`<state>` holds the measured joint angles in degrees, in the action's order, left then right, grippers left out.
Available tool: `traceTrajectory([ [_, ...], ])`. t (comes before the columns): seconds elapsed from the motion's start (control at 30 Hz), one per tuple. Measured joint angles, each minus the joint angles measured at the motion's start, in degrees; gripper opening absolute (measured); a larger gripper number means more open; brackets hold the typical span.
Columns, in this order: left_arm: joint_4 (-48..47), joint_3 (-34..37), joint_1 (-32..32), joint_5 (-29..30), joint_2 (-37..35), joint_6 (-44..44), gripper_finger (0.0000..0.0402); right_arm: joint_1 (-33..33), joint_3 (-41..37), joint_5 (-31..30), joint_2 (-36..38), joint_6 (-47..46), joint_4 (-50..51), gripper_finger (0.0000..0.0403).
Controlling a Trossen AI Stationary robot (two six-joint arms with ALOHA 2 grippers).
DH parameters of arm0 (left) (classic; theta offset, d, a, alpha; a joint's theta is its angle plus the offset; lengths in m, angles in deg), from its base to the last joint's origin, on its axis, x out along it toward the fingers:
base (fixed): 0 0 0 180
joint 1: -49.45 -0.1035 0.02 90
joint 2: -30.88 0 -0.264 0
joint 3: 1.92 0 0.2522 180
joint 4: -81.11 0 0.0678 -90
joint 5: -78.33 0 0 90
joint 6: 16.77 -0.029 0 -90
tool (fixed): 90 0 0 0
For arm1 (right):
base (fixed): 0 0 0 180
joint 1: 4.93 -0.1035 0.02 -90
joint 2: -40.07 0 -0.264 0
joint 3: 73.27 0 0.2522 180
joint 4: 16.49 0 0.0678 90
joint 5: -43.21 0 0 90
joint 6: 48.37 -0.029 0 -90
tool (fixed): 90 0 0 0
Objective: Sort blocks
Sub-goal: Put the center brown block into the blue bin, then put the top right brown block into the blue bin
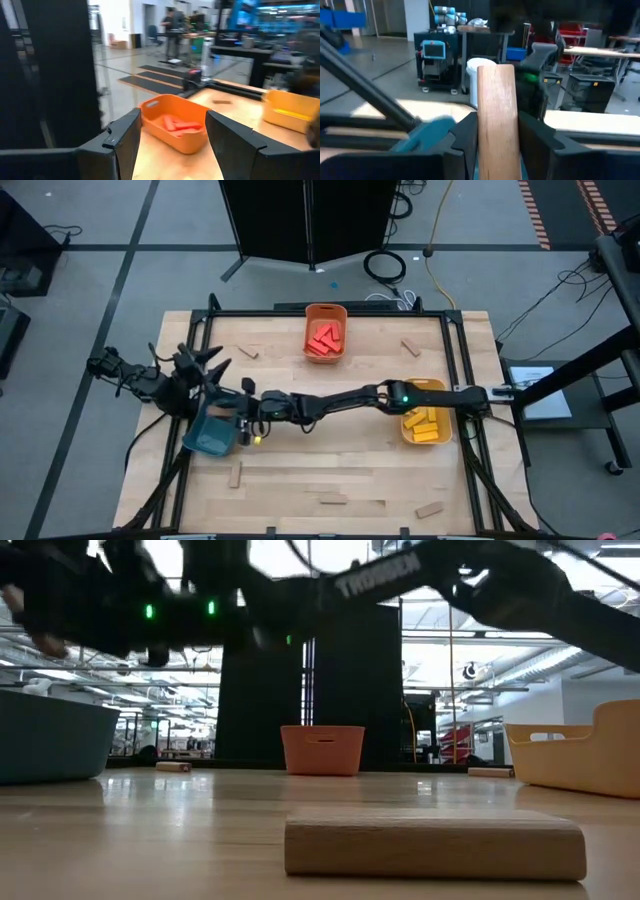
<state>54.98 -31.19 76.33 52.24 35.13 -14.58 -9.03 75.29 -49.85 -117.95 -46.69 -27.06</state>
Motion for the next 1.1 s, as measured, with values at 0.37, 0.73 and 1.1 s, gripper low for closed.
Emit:
traceTrajectory([
  [0.37,-0.4,0.0,0.0,0.1,0.2,0.2,0.0219,1.2,-1.6,-1.8,-1.3,-5.7,1.2,0.0126],
  [0.73,-0.6,0.0,0.0,-0.9,0.2,0.0,0.0219,1.2,-1.6,-1.6,-1.0,-7.0,2.3,0.0206],
  [1.1,-0.6,0.0,0.0,-0.9,0.2,-0.1,0.0219,0.2,-1.4,-1.6,16.7,-2.6,40.9,0.0215],
])
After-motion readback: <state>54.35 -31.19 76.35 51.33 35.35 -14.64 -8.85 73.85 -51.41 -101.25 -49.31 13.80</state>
